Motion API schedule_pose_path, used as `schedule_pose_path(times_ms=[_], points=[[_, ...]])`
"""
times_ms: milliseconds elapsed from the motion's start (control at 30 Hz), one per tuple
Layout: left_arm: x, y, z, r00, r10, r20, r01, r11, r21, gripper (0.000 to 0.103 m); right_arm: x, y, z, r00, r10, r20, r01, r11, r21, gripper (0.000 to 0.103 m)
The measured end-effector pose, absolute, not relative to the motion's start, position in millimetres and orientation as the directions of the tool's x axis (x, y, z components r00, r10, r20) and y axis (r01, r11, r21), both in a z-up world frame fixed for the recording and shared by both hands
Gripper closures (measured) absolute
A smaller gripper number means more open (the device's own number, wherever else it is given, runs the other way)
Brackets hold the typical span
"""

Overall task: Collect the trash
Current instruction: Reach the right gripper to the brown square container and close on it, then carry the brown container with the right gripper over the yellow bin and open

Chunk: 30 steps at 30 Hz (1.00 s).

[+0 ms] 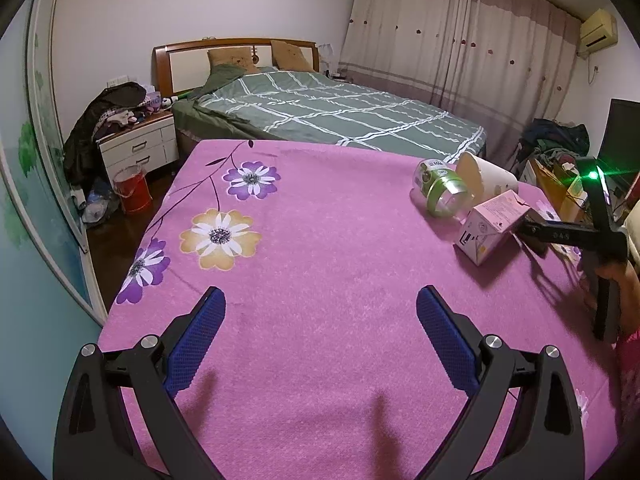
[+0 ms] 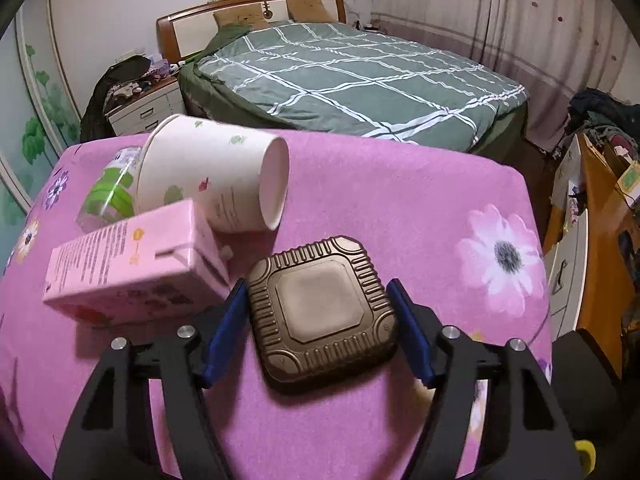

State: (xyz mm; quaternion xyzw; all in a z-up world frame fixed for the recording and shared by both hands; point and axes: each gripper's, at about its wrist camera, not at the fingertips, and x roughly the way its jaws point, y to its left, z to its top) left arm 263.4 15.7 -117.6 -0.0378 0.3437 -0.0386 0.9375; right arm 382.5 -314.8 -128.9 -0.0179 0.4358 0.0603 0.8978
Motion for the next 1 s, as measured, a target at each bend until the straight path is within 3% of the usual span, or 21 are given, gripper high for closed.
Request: schedule_pose_path(times_ms=[300, 633, 1000], points=[[261, 8, -117, 0.762, -0.116, -0.638, 0.081, 0.993, -0.085, 0.008, 302, -337, -110, 0.631, 0.077, -0.772, -0.061, 0.997, 0.049, 0.037], [254, -17, -116, 0.747, -0.184, -0.639, 0.185, 0.981, -0.066, 0.008, 178, -437, -107, 0.638, -0.154, -0.755, 0.278, 0.96, 0.039, 0.036], [249, -63, -107, 0.691, -0.276, -0.669, 0.325, 0.944, -0.054, 0.008, 146, -510, -138, 0.559, -0.242, -0.793, 0.432, 0.902, 0.029, 0.035]])
